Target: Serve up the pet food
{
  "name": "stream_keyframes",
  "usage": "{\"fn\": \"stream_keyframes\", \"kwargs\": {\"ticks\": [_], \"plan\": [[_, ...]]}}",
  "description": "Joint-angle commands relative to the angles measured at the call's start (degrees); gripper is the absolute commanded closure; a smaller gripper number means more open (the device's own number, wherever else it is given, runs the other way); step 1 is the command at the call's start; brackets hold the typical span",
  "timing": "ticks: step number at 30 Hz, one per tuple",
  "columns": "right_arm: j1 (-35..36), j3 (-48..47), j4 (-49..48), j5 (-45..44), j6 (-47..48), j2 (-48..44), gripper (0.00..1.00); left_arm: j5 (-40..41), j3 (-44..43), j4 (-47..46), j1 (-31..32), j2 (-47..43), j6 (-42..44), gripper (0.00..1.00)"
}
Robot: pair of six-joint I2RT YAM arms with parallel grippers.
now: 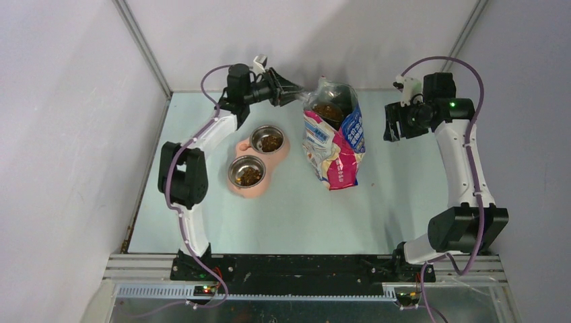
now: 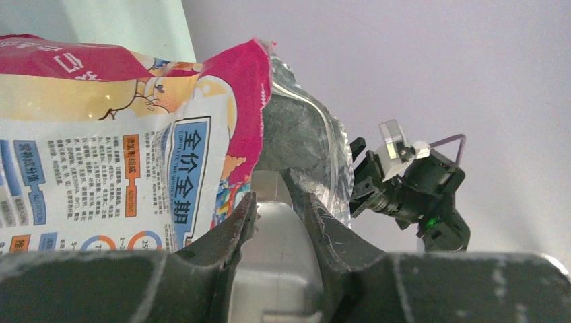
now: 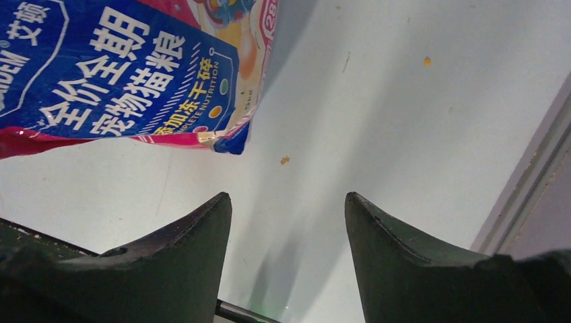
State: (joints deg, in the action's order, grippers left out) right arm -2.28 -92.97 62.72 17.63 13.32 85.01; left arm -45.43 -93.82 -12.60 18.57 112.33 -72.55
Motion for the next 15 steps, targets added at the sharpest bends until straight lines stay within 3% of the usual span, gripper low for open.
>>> {"fn": "stream_keyframes", "kwargs": {"ticks": [1,6,10,15], "plan": [[-0.27,-3.27,0.89,-2.21,1.54,0.95,0.35,-1.33,1.95,-6.46,-2.94,-5.42,-7.17,1.0],[-0.18,-4.12,1.52,-3.3,2.02,1.47,0.35,-0.5,4.5,-10.77,-3.23,-2.18,-13.88,1.0],[-0.02,-5.0,2.26,-4.35,2.18,2.07,0.35,-3.34,2.52,-10.92,-3.76,-0.62,-14.98,1.0],[0.06,-3.5,1.26,-5.2,1.96,1.29,0.35,-0.83,3.81,-12.49,-2.8,2.95,-16.85,1.0]]}}
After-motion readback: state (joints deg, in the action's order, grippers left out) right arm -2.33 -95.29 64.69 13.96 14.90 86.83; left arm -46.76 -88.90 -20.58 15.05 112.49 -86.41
